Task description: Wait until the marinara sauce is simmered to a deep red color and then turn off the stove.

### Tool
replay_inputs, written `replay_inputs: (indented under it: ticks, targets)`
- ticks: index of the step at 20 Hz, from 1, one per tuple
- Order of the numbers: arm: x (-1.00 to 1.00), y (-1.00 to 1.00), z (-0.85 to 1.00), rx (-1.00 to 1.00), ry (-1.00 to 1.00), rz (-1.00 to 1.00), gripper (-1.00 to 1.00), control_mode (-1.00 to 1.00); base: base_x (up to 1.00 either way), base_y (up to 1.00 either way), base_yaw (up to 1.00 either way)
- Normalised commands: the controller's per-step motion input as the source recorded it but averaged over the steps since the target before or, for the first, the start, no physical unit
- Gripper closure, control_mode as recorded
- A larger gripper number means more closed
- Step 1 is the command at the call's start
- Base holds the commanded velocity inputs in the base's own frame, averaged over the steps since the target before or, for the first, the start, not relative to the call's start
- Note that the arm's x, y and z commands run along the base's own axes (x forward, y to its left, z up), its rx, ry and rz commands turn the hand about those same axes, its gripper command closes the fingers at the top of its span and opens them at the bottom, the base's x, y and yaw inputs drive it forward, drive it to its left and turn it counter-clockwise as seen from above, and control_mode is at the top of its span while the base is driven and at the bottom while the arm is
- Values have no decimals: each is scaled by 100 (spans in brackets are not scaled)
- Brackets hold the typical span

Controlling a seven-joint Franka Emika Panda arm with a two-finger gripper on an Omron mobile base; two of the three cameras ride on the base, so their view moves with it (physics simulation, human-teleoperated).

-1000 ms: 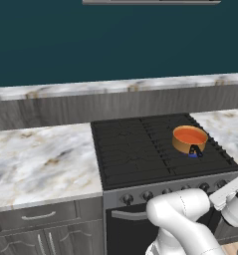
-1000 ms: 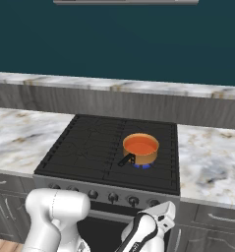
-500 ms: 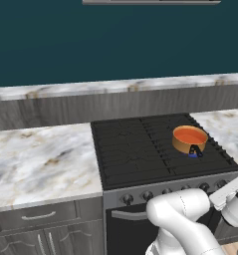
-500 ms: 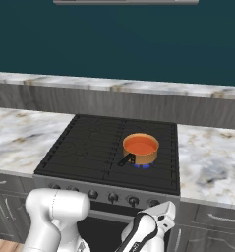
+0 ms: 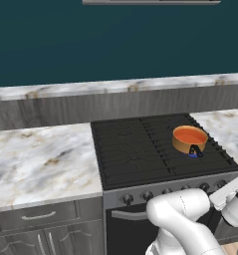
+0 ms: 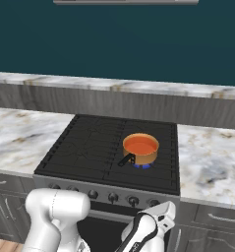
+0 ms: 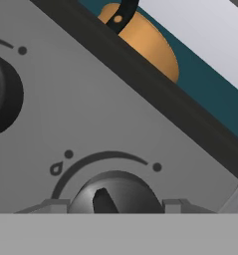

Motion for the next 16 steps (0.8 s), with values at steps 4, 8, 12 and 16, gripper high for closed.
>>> replay_inputs:
  ticks: [4,8,12,16]
  targets:
    - [0,0,0,0,0,0,100,-100,0,0,0]
    - [0,0,0,0,0,0,100,-100,0,0,0]
    - [0,0,0,0,0,0,100,-100,0,0,0]
    - [0,0,0,0,0,0,100,-100,0,0,0]
